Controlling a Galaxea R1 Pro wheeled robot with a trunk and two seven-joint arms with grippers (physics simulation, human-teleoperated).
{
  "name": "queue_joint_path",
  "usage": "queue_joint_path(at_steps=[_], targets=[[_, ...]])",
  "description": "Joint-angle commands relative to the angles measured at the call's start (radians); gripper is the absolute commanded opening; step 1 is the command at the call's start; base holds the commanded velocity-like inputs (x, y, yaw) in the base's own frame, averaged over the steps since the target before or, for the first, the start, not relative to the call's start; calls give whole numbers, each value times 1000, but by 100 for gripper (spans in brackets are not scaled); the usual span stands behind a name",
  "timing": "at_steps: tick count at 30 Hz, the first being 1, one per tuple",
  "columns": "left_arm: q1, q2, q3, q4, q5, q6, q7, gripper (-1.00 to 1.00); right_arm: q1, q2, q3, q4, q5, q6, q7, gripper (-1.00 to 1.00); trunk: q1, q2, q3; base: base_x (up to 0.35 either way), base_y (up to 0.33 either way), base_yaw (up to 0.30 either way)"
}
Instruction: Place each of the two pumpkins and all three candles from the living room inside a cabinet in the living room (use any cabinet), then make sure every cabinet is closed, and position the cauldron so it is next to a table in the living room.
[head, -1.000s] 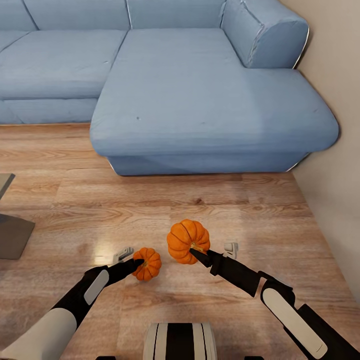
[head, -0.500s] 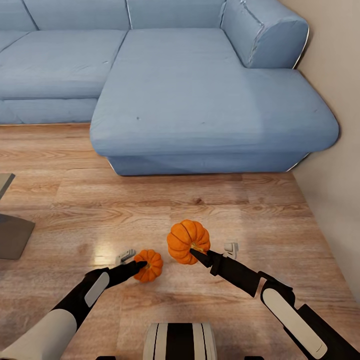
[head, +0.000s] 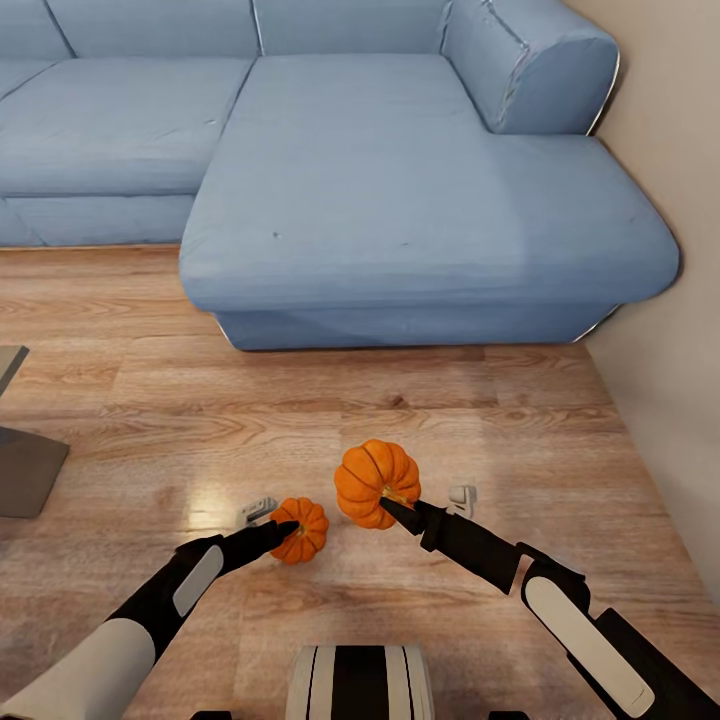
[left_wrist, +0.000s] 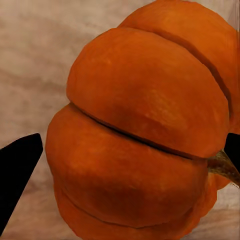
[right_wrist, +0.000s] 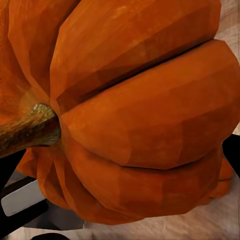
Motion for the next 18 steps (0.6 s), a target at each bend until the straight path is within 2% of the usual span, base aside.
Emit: queue_joint_path(at_steps=[1, 18], targets=[[0, 1, -5, 34, -13, -3, 2, -100, 0, -1, 0, -1, -12, 4, -1, -100, 0, 0, -1, 0, 0, 0], [0, 1, -6, 34, -13, -4, 2, -100, -1, -1, 0, -1, -12, 4, -1, -100, 0, 0, -1, 0, 0, 0]])
